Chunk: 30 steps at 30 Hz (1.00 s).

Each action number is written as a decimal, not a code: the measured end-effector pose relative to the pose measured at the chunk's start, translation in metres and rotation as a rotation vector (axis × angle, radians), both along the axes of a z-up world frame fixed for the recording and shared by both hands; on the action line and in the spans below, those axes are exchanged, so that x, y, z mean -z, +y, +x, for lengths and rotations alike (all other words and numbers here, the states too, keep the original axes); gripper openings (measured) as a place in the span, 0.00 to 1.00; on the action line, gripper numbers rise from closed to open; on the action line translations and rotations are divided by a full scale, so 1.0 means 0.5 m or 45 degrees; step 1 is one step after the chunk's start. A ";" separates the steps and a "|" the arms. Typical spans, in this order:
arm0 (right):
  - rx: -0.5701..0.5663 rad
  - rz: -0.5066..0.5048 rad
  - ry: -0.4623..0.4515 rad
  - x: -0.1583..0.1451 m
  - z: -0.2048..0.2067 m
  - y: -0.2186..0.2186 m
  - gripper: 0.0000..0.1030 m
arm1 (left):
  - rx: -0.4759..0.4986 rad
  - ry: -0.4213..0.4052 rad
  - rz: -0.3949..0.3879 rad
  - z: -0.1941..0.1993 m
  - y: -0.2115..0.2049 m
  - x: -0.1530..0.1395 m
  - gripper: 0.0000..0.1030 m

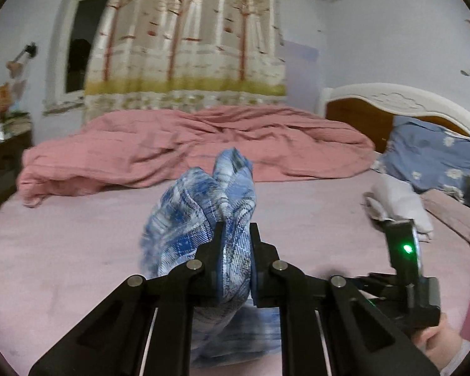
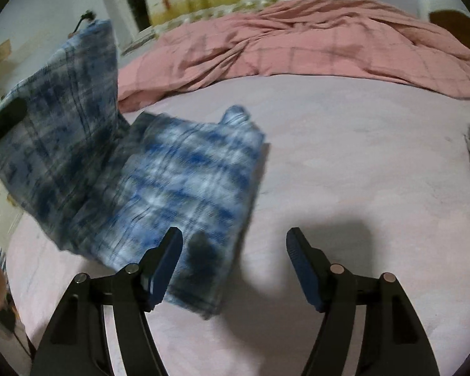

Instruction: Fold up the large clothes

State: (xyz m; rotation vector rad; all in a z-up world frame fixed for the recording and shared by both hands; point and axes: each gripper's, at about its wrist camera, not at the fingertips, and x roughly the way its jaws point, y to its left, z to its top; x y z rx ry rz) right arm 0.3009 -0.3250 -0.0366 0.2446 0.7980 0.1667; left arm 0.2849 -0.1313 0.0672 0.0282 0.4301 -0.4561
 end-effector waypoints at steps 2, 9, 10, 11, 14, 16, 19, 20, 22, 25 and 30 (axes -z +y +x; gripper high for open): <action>0.060 0.043 0.013 -0.001 0.003 -0.033 0.69 | 0.050 0.031 0.000 0.005 -0.034 0.017 0.11; 0.321 0.105 -0.039 -0.019 -0.005 -0.149 0.69 | 0.200 0.248 0.012 0.041 -0.102 0.137 0.12; 0.324 0.148 -0.040 -0.020 -0.005 -0.160 0.69 | 0.206 0.275 0.021 0.046 -0.101 0.156 0.12; 0.320 0.183 -0.041 -0.019 -0.006 -0.167 0.69 | 0.209 0.295 0.028 0.049 -0.099 0.174 0.13; 0.266 0.331 -0.030 -0.013 -0.003 -0.179 0.69 | 0.264 0.297 0.032 0.037 -0.092 0.196 0.28; 0.250 0.348 -0.037 -0.013 -0.002 -0.172 0.69 | 0.341 0.273 0.028 0.009 -0.088 0.188 0.62; 0.230 0.260 -0.081 -0.023 -0.004 -0.141 0.69 | 0.392 0.197 0.015 -0.047 -0.059 0.152 0.83; 0.221 0.230 -0.097 -0.029 -0.004 -0.130 0.69 | 0.381 0.177 0.019 -0.057 -0.045 0.140 0.83; 0.183 0.174 -0.134 -0.040 -0.014 -0.105 0.69 | 0.336 0.146 0.011 -0.071 -0.009 0.116 0.83; 0.126 0.128 -0.193 -0.059 -0.032 -0.061 0.69 | 0.191 0.079 0.001 -0.065 0.049 0.096 0.84; -0.056 0.170 -0.218 -0.070 -0.048 0.027 0.69 | -0.069 0.174 -0.120 0.003 0.153 0.118 0.84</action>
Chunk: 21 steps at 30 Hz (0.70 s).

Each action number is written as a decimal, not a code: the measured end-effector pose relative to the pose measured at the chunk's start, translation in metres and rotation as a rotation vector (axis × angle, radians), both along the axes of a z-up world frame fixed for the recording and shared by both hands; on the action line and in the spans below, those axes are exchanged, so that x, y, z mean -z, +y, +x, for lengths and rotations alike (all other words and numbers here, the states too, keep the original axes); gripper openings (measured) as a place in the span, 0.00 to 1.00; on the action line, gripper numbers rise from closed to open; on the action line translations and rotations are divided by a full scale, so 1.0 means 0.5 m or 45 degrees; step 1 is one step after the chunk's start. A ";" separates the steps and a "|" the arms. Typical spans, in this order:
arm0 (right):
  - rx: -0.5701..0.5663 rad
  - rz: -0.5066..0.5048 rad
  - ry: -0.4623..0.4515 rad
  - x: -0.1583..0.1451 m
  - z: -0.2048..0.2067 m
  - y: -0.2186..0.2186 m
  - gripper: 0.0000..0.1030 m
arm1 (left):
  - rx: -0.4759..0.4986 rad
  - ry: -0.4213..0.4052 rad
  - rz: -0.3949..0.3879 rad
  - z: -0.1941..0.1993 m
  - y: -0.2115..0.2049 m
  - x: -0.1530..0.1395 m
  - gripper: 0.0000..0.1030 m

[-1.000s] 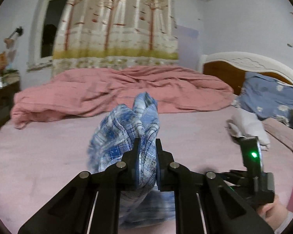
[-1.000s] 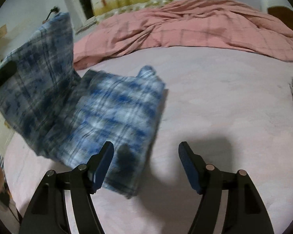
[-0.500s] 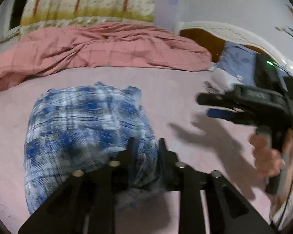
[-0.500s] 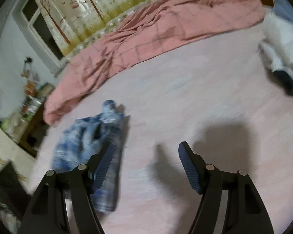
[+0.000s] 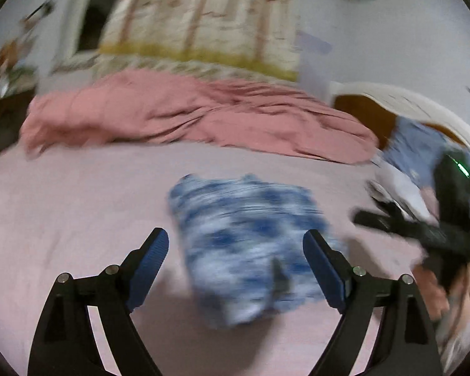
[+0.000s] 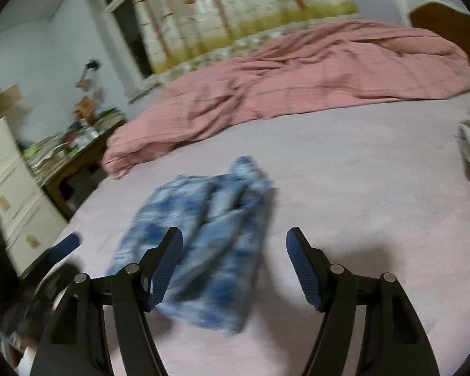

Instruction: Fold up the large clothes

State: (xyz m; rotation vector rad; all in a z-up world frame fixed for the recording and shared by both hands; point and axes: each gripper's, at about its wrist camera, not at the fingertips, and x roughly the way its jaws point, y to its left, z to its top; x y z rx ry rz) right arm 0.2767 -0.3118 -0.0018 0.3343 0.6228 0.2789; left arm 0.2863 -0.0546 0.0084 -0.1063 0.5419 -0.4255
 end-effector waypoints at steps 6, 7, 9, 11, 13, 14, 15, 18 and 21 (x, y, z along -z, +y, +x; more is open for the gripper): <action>-0.037 -0.049 0.020 0.025 0.003 0.069 0.69 | -0.101 0.172 -0.061 0.048 0.048 0.060 0.84; -0.012 -0.086 -0.003 0.020 0.000 0.075 0.69 | -0.098 0.180 -0.061 0.045 0.051 0.064 0.84; 0.000 -0.145 -0.052 0.012 -0.006 0.088 0.69 | -0.086 0.182 -0.090 0.043 0.057 0.064 0.83; -0.047 -0.203 -0.109 0.002 -0.021 0.103 0.66 | -0.081 0.166 -0.086 0.041 0.057 0.057 0.82; -0.110 -0.264 -0.152 -0.003 -0.036 0.121 0.60 | -0.083 0.151 -0.058 0.042 0.052 0.056 0.82; -0.121 -0.314 -0.157 -0.004 -0.041 0.131 0.59 | -0.079 0.154 -0.043 0.042 0.047 0.060 0.81; -0.125 -0.398 -0.147 0.003 -0.041 0.148 0.56 | -0.076 0.163 -0.024 0.042 0.039 0.066 0.81; -0.156 -0.453 -0.097 0.027 -0.028 0.161 0.29 | -0.092 0.186 0.046 0.047 0.016 0.092 0.80; -0.068 -0.423 -0.037 0.043 -0.020 0.141 0.11 | -0.128 0.179 0.084 0.041 0.009 0.107 0.80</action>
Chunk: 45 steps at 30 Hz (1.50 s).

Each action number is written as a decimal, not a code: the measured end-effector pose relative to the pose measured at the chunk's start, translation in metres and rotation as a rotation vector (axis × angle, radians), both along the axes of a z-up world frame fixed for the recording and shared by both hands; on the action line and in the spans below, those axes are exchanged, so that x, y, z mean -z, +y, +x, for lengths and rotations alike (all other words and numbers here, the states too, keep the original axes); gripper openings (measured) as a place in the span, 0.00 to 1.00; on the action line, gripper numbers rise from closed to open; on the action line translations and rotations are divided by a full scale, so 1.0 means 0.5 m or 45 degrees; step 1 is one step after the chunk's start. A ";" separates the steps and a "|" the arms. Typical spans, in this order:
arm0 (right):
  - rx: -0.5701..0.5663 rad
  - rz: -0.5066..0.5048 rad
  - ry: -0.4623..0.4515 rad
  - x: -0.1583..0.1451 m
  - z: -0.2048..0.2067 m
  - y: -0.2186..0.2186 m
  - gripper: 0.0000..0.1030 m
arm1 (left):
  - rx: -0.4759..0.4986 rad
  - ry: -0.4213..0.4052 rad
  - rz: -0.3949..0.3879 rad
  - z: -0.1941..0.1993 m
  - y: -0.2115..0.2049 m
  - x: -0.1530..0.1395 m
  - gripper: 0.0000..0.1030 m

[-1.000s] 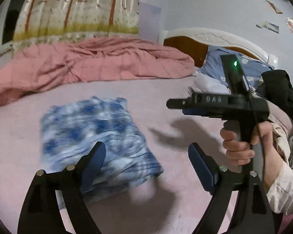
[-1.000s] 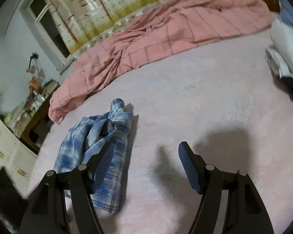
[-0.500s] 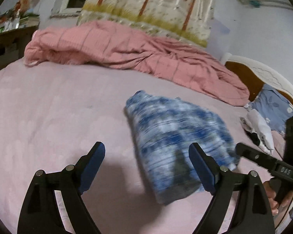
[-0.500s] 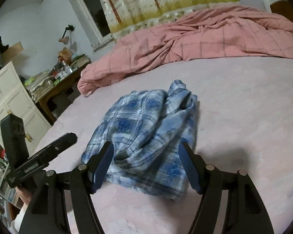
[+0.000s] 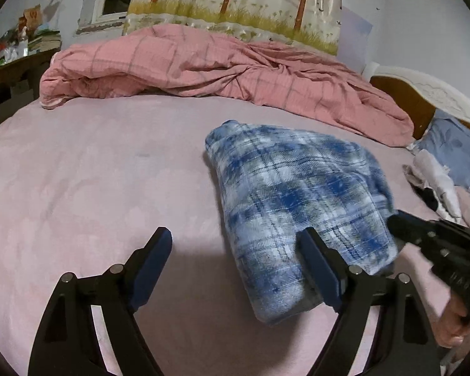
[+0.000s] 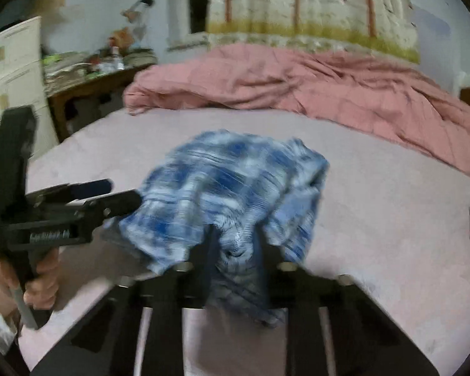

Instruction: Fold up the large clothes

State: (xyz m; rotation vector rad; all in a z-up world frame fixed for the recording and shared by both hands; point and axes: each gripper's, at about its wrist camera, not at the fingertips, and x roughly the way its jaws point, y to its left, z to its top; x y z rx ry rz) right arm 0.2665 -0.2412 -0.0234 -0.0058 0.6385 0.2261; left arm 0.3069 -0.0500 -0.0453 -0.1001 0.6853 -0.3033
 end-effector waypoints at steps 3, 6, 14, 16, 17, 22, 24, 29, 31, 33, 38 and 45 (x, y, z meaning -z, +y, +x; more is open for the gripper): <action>0.108 0.070 0.010 -0.001 -0.024 -0.034 0.03 | -0.081 0.002 -0.005 -0.001 0.017 0.014 0.80; 0.221 -0.047 0.010 0.010 -0.026 -0.042 0.00 | -0.096 0.049 -0.053 0.008 0.035 0.025 0.80; 0.113 0.322 -0.016 -0.030 -0.010 -0.120 0.22 | -0.046 0.028 0.063 0.002 -0.002 0.028 0.72; 0.099 0.311 -0.092 -0.049 -0.008 -0.111 0.52 | -0.042 0.028 0.095 0.002 -0.011 0.029 0.71; 0.083 0.293 -0.097 -0.054 0.001 -0.100 0.52 | -0.043 0.023 0.103 0.001 -0.012 0.028 0.71; 0.048 0.329 0.023 -0.020 0.067 -0.071 0.44 | -0.020 -0.017 0.126 -0.011 -0.021 0.023 0.63; 0.061 0.334 0.031 0.002 0.077 -0.068 0.27 | 0.001 -0.052 0.110 -0.021 -0.019 0.015 0.58; 0.088 0.309 -0.092 -0.011 0.057 -0.076 0.04 | 0.106 -0.274 0.009 -0.082 -0.014 -0.042 0.59; 0.120 0.314 -0.110 -0.024 0.044 -0.086 0.03 | 0.121 -0.307 -0.022 -0.091 -0.014 -0.051 0.62; 0.150 0.305 -0.097 -0.022 0.036 -0.092 0.03 | 0.121 -0.302 -0.013 -0.085 -0.023 -0.046 0.64; 0.207 0.189 0.052 0.041 0.057 -0.074 0.03 | 0.072 -0.200 0.018 -0.050 -0.027 -0.023 0.68; 0.162 0.294 0.157 0.067 0.085 -0.094 0.03 | 0.039 0.038 -0.035 0.007 -0.011 0.021 0.76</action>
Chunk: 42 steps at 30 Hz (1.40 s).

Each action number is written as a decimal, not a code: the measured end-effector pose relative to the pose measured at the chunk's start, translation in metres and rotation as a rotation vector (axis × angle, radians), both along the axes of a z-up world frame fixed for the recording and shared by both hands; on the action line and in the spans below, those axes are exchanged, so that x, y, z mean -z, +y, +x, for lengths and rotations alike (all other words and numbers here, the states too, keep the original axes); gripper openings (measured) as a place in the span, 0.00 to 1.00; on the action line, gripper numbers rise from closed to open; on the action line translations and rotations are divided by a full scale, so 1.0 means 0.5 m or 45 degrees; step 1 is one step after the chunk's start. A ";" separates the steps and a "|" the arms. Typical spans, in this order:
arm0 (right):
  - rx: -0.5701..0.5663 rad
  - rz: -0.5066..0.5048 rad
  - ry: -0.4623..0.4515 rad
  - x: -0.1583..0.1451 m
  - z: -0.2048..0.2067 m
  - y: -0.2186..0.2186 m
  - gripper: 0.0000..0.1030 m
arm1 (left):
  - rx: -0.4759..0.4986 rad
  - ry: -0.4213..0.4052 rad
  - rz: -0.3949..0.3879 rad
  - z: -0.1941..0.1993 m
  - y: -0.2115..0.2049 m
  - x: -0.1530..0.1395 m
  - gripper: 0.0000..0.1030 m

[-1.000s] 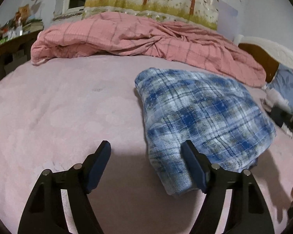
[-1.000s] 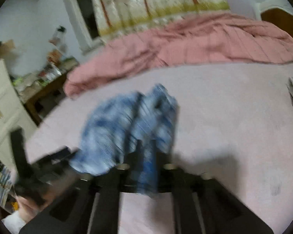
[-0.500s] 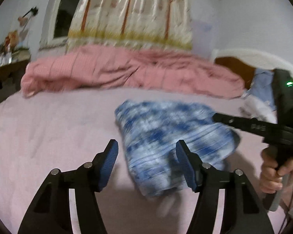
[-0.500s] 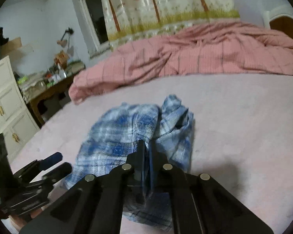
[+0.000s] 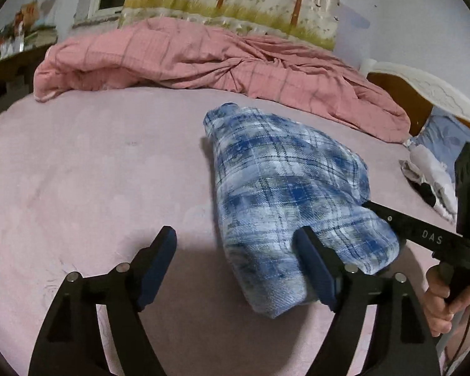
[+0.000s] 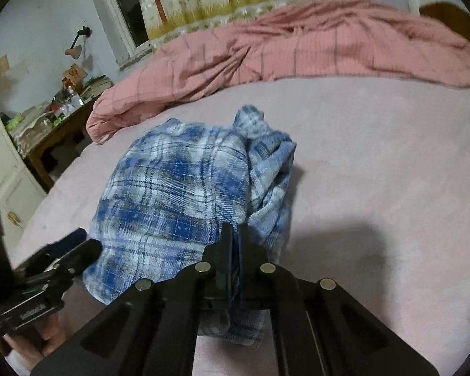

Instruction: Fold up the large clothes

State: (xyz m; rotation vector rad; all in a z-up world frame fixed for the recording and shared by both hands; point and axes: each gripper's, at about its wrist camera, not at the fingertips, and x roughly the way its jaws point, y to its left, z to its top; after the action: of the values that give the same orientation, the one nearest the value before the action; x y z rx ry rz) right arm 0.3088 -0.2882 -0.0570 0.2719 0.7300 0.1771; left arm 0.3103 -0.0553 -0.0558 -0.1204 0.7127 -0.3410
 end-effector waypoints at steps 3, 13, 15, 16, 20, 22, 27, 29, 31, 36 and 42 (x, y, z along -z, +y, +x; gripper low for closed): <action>0.014 0.027 -0.061 -0.014 -0.013 -0.008 0.11 | 0.010 -0.024 -0.057 -0.003 0.008 -0.014 0.75; 0.056 0.299 0.032 0.008 0.029 -0.070 0.75 | 0.051 0.253 -0.407 0.088 0.033 0.028 0.89; 0.040 0.354 0.075 0.028 0.040 -0.073 0.75 | 0.051 0.269 -0.433 0.088 0.037 0.040 0.89; 0.035 0.370 0.081 0.032 0.043 -0.073 0.77 | 0.049 0.269 -0.429 0.088 0.037 0.040 0.90; 0.043 0.406 0.102 0.051 0.053 -0.072 0.86 | 0.042 0.249 -0.354 0.081 0.024 0.035 0.92; 0.040 0.424 0.103 0.054 0.055 -0.074 0.86 | 0.041 0.264 -0.365 0.082 0.027 0.041 0.93; 0.039 0.463 0.070 0.053 0.044 -0.082 0.87 | 0.049 0.229 -0.309 0.074 0.012 0.037 0.96; 0.044 0.469 0.067 0.055 0.043 -0.085 0.87 | 0.051 0.216 -0.299 0.071 0.010 0.035 0.96; 0.043 0.474 0.063 0.057 0.043 -0.085 0.87 | 0.059 0.217 -0.301 0.071 0.009 0.036 0.96; -0.056 0.475 0.107 0.064 0.051 -0.078 0.87 | 0.109 0.245 -0.343 0.072 0.004 0.041 0.93; -0.143 0.468 0.143 0.068 0.057 -0.065 0.87 | 0.179 0.263 -0.413 0.061 0.003 0.040 0.57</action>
State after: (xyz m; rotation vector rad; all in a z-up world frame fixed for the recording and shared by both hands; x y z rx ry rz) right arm 0.3373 -0.3208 -0.0910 0.5948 0.8227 0.4068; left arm 0.3407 -0.0539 -0.0758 -0.4193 0.8685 -0.5836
